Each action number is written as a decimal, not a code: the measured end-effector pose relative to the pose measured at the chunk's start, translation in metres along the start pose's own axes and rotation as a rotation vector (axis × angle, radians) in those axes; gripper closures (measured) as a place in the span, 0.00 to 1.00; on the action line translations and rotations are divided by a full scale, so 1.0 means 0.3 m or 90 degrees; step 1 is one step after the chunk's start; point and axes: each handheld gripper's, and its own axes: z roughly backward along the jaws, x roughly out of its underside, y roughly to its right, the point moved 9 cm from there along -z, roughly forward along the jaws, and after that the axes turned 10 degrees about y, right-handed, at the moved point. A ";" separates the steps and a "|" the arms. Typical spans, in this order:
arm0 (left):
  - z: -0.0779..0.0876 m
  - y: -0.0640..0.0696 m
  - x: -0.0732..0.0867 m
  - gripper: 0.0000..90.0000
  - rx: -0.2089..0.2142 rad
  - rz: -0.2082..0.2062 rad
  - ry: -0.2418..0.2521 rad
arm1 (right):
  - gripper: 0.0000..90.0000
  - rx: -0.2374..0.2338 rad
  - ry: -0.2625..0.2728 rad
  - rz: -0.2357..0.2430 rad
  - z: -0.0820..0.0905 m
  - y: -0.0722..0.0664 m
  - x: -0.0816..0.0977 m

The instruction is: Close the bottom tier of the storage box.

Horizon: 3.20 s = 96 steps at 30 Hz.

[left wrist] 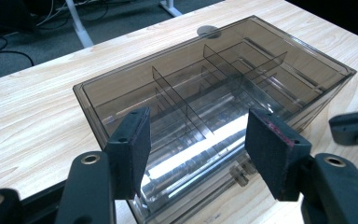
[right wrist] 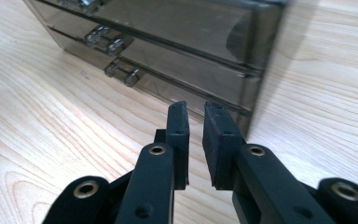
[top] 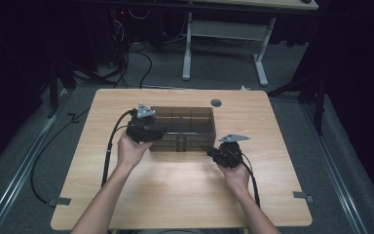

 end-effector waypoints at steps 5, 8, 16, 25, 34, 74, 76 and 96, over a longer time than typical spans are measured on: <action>0.023 -0.023 -0.011 0.45 -0.008 0.013 0.005 | 0.86 0.008 -0.003 -0.002 0.015 0.016 0.013; 0.051 -0.042 -0.014 0.45 -0.014 0.025 0.011 | 0.86 0.002 -0.011 0.001 0.032 0.016 0.026; 0.110 -0.100 0.010 0.44 -0.041 -0.001 0.020 | 0.85 0.007 0.000 0.012 0.061 0.024 0.034; 0.166 -0.134 0.012 0.44 -0.049 0.022 0.031 | 0.84 0.019 0.008 0.000 0.094 0.053 0.044; 0.204 -0.166 0.021 0.40 -0.070 0.036 0.039 | 0.83 0.031 0.026 0.004 0.136 0.072 0.030; 0.372 -0.353 0.117 0.37 -0.135 0.104 0.046 | 0.82 0.066 0.039 -0.014 0.237 0.142 0.103; 0.376 -0.360 0.123 0.37 -0.139 0.109 0.050 | 0.82 0.068 0.038 -0.013 0.240 0.145 0.106; 0.407 -0.460 0.219 0.37 -0.187 0.128 0.030 | 0.81 0.108 0.023 -0.036 0.276 0.214 0.172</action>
